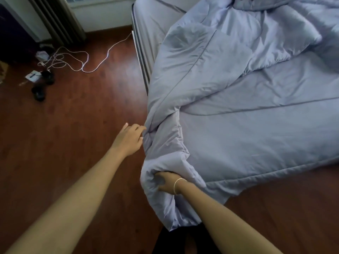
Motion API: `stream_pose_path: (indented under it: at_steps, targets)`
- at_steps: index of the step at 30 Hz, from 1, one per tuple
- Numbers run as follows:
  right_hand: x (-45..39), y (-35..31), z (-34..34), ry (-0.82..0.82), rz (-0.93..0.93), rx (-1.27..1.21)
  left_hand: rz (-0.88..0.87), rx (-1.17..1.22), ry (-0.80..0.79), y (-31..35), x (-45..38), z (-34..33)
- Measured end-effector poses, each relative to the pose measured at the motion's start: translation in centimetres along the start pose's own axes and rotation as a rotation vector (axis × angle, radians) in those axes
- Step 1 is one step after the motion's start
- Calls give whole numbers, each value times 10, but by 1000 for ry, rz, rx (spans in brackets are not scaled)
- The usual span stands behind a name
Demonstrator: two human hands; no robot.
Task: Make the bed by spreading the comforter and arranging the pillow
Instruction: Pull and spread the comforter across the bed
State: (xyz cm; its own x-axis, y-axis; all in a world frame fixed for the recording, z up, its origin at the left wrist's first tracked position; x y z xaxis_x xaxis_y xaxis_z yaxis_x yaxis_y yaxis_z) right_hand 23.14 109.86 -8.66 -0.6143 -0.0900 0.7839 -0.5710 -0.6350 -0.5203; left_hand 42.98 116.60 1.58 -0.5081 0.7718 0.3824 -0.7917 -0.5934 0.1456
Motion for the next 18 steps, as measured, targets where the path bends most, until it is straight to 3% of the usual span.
stream_pose_path:
  at_steps: [2,3,4,7,9,14,18]
  targets:
    - [9,2,22,170,22,216,-68,6,-30,27,-21,-5]
    - [19,6,24,83,49,114,-104,4,-49,40,-31,-9]
    - [25,11,28,120,15,100,-140,-1,-65,53,-42,-13]
    - [52,23,42,439,-31,179,-232,-25,-98,88,-69,-23]
    - [61,38,48,538,-100,218,-266,-30,-122,109,-86,-30]
    - [55,76,55,452,-183,116,-288,-133,-211,130,-123,-49]
    - [34,98,74,502,-174,-57,-253,-433,-368,119,-148,-65]
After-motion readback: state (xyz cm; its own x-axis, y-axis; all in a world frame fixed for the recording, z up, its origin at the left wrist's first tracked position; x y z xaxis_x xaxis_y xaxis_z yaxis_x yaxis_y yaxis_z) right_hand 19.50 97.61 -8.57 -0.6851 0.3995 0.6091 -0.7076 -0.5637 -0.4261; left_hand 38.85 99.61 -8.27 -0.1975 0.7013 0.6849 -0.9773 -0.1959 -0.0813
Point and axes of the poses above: each hand's wrist, its own x-axis away from the middle knuckle, its own z-axis out of the back of the hand, y = z × x, the point moved 4 cm from there along -x, towards the middle knuckle, and after that the axes turned 15 degrees about -y, right-handed, at the moved point
